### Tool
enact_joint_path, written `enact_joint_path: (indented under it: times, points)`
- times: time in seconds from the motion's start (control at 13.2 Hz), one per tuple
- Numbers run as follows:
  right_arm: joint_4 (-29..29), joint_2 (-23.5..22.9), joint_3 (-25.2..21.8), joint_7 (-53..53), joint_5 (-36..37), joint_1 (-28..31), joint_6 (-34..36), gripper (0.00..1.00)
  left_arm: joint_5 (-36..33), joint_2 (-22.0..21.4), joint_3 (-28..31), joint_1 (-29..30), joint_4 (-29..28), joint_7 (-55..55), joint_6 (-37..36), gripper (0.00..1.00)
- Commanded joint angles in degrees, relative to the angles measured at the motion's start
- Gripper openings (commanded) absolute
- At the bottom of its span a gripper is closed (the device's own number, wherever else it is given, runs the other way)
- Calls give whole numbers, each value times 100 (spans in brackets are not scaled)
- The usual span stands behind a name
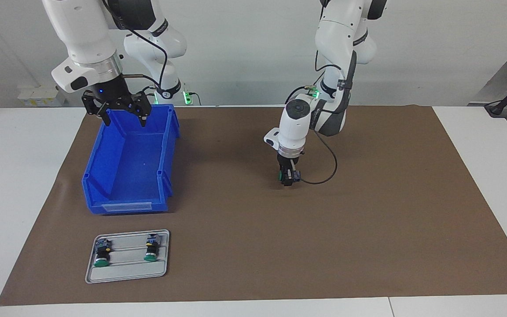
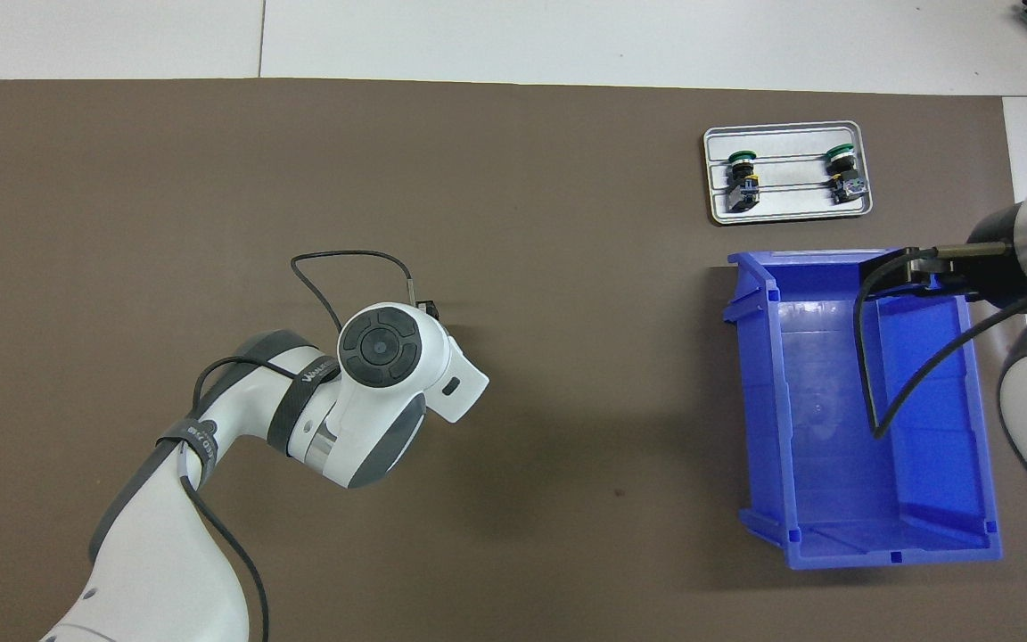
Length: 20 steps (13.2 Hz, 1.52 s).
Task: Place and press button with both arms
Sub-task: 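Press down on the button top with the left gripper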
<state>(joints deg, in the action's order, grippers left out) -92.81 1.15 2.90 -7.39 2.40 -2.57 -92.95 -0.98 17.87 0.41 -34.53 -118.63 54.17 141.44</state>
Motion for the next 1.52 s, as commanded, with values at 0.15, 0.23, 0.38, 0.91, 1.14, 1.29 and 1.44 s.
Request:
enact_joint_path:
  times: [0.15, 0.23, 0.38, 0.91, 1.14, 1.29, 1.44]
  points:
    - [-114, 122, 53, 115, -135, 108, 5, 100, -113, 15, 99, -19, 147, -336, -99, 0]
    - [-123, 122, 53, 115, -135, 108, 5, 100, -113, 15, 99, -10, 200, -598, -90, 0]
    - [-114, 122, 53, 115, -135, 108, 5, 100, -113, 15, 91, -1, 261, -750, -72, 0]
    - [-114, 122, 53, 115, -135, 108, 5, 100, -96, -37, 91, 104, 279, -847, -19, 0]
    - [-123, 122, 53, 115, -135, 108, 5, 100, -96, -55, 91, 104, 226, -838, -55, 0]
    - [-114, 122, 53, 115, -135, 108, 5, 100, -96, -47, 91, 104, 261, -847, -55, 0]
    - [-114, 122, 53, 115, -135, 108, 5, 100, -52, -73, 91, 113, 366, -882, -107, 0]
